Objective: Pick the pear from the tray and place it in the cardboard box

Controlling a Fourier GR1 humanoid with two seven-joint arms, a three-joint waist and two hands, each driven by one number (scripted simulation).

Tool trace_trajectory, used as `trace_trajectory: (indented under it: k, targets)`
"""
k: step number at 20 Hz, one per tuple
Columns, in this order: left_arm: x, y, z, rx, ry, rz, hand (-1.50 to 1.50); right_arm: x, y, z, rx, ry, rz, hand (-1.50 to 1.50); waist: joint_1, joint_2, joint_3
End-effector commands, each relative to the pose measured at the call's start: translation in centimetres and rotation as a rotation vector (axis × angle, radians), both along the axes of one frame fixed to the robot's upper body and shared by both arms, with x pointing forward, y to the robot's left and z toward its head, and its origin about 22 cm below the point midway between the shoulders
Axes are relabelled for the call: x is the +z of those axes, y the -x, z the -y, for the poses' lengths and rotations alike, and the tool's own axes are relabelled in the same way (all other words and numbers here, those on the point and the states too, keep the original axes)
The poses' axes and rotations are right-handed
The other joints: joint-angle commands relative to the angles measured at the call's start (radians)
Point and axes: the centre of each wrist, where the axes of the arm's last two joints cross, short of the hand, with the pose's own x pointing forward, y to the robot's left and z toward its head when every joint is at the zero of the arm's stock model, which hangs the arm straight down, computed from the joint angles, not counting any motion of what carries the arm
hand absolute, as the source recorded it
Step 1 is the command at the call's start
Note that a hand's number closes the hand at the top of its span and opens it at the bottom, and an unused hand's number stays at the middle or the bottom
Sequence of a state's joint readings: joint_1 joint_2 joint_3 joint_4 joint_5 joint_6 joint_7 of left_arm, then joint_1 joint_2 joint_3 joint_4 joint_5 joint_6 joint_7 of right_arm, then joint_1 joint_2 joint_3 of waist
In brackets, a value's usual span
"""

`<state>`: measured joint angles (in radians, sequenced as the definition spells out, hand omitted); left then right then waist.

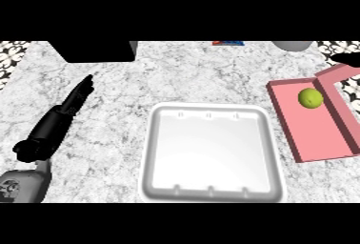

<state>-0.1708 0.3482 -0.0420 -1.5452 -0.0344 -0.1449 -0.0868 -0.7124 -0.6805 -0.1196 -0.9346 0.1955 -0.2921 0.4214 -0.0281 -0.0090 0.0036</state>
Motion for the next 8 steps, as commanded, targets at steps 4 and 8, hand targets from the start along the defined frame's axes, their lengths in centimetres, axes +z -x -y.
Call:
trace_trajectory:
  k: [4,8]
  targets:
    - [0.1,-0.2,0.8,0.007,-0.001,0.01,0.0,-2.9,3.4,3.9,-0.235,-0.26,0.347,-1.5,0.0,0.006,-0.001]
    - [1.2,-1.4,0.0,-0.002,-0.02,0.011,0.0,-3.5,7.8,8.0,-0.262,-0.238,0.406,-1.5,0.006,0.007,-0.003]
